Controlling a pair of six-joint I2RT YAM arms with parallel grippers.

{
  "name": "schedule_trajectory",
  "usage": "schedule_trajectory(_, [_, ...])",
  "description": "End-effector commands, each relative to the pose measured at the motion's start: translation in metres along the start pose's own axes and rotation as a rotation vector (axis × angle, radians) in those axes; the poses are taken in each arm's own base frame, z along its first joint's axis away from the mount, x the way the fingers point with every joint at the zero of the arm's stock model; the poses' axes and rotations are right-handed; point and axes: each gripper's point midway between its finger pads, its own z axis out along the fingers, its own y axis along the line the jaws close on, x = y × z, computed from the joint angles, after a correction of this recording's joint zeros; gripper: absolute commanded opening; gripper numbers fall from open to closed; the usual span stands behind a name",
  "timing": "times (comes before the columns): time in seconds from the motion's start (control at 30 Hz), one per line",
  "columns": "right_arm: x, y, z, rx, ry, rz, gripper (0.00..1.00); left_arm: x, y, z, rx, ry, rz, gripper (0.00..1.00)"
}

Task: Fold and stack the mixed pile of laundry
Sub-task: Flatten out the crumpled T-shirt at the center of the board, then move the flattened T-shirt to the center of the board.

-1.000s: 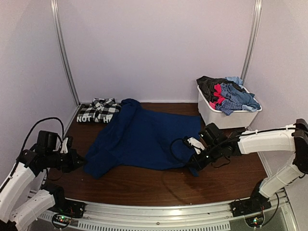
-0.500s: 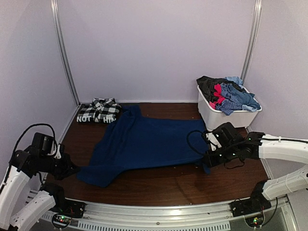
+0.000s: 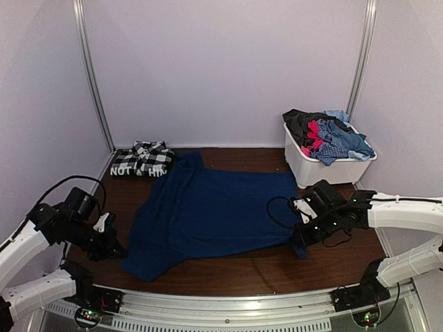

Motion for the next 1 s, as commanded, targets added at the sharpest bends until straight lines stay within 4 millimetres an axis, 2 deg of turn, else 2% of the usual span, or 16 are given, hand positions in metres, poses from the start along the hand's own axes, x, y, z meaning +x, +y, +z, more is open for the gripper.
schedule_trajectory(0.0, [0.01,0.001,-0.004,-0.013,0.024,0.019,0.0,0.004,-0.006,0.011,-0.102,0.029,0.105,0.0])
schedule_trajectory(0.07, [0.009,0.002,-0.001,-0.015,0.036,0.017,0.0,0.002,-0.013,0.017,-0.182,0.03,0.178,0.0])
schedule_trajectory(0.1, [0.01,0.003,0.002,-0.015,0.051,0.014,0.07,0.002,-0.015,0.023,-0.22,0.044,0.209,0.03])
schedule_trajectory(0.17, [0.014,0.007,0.005,-0.035,0.081,0.007,0.34,0.002,-0.023,0.03,-0.266,0.074,0.286,0.21])
schedule_trajectory(0.23, [0.012,0.015,-0.001,-0.075,0.074,0.007,0.44,-0.006,-0.042,0.024,-0.255,0.041,0.375,0.47])
schedule_trajectory(0.3, [-0.005,0.024,-0.02,-0.12,-0.018,-0.001,0.63,-0.028,-0.067,0.006,-0.2,-0.077,0.442,0.68])
schedule_trajectory(0.33, [-0.017,0.026,-0.031,-0.127,-0.075,-0.008,0.7,-0.042,-0.08,-0.004,-0.169,-0.143,0.463,0.75])
schedule_trajectory(0.37, [-0.033,0.028,-0.043,-0.131,-0.133,-0.015,0.74,-0.059,-0.089,-0.012,-0.14,-0.19,0.462,0.78])
schedule_trajectory(0.47, [-0.07,0.016,-0.057,-0.112,-0.239,-0.011,0.78,-0.118,-0.094,-0.024,-0.093,-0.278,0.368,0.75])
schedule_trajectory(0.57, [-0.095,0.001,-0.043,-0.082,-0.246,-0.02,0.76,-0.177,-0.1,-0.023,-0.069,-0.382,0.335,0.7])
schedule_trajectory(0.6, [-0.102,0.0,-0.036,-0.08,-0.24,-0.026,0.74,-0.193,-0.1,-0.015,-0.063,-0.38,0.316,0.65])
schedule_trajectory(0.67, [-0.113,0.003,-0.021,-0.091,-0.229,-0.048,0.73,-0.22,-0.096,0.012,-0.074,-0.351,0.289,0.44])
schedule_trajectory(0.73, [-0.12,0.004,-0.003,-0.104,-0.215,-0.063,0.71,-0.235,-0.09,0.034,-0.086,-0.333,0.267,0.3])
schedule_trajectory(0.8, [-0.124,0.002,0.016,-0.111,-0.191,-0.074,0.7,-0.248,-0.079,0.054,-0.101,-0.336,0.226,0.24])
schedule_trajectory(0.9, [-0.124,-0.003,0.045,-0.115,-0.141,-0.073,0.67,-0.248,-0.049,0.084,-0.112,-0.291,0.119,0.08])
schedule_trajectory(0.97, [-0.119,-0.004,0.062,-0.132,-0.101,-0.063,0.65,-0.238,-0.028,0.102,-0.144,-0.256,0.059,0.05])
